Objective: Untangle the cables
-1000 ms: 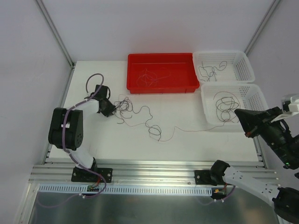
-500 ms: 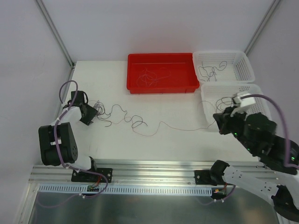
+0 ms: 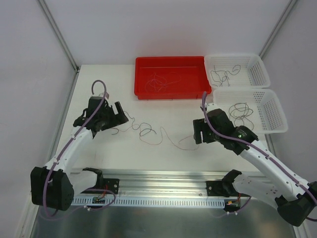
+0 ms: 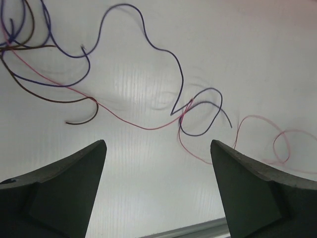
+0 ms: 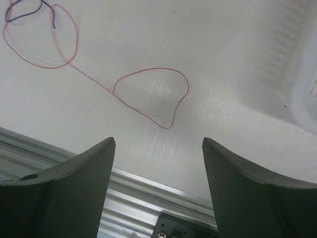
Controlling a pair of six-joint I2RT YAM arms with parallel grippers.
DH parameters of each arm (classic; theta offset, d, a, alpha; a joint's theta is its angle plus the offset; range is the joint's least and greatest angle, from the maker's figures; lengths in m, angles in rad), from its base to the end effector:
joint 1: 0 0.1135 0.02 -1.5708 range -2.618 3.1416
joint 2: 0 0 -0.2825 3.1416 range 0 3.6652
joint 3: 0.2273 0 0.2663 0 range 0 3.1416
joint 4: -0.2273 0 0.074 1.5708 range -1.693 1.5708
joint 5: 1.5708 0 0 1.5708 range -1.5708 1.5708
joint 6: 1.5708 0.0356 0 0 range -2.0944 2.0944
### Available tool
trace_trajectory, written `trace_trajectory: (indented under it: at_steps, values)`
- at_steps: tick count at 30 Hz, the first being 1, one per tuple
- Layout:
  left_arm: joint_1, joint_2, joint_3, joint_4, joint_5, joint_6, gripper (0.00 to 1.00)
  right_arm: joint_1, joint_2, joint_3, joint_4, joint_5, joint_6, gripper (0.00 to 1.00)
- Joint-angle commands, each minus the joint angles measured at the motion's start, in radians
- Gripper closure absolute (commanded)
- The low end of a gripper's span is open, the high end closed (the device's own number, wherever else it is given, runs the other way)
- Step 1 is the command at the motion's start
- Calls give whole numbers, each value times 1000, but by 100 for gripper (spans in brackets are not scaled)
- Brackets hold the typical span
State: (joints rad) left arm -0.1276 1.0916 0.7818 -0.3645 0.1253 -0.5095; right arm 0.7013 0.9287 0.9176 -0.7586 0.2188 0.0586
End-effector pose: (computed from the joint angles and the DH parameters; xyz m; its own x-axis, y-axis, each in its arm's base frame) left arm 0.2380 -0.0350 0.2740 -0.6494 -0.4046 -0.6439 -0.1073 0.8870 -0.4491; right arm 0.1494 0.1160 0.3212 -0.5607 -0.3987 -0.7257 -0.4787 0.8712 -0.1087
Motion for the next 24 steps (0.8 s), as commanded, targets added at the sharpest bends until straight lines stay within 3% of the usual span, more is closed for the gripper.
trace_trajectory:
  at_steps: [1, 7, 12, 19, 22, 24]
  values:
    - [-67, 34, 17, -51, 7, 150, 12, -5, -16, 0, 107, -116, -3, 24]
    - [-164, 186, 71, -51, -99, 232, 13, -5, -76, -49, 163, -210, -11, 23]
    - [-236, 312, 135, -53, -121, 325, 18, -5, -96, -77, 189, -266, -9, 23]
    - [-288, 402, 162, -56, -154, 348, 39, -3, -110, -108, 232, -309, 6, 22]
    - [-303, 429, 169, -60, -171, 348, 55, -3, -110, -115, 257, -335, 17, 23]
    - [-322, 438, 175, -70, -176, 344, 74, -3, -113, -126, 281, -354, 23, 23]
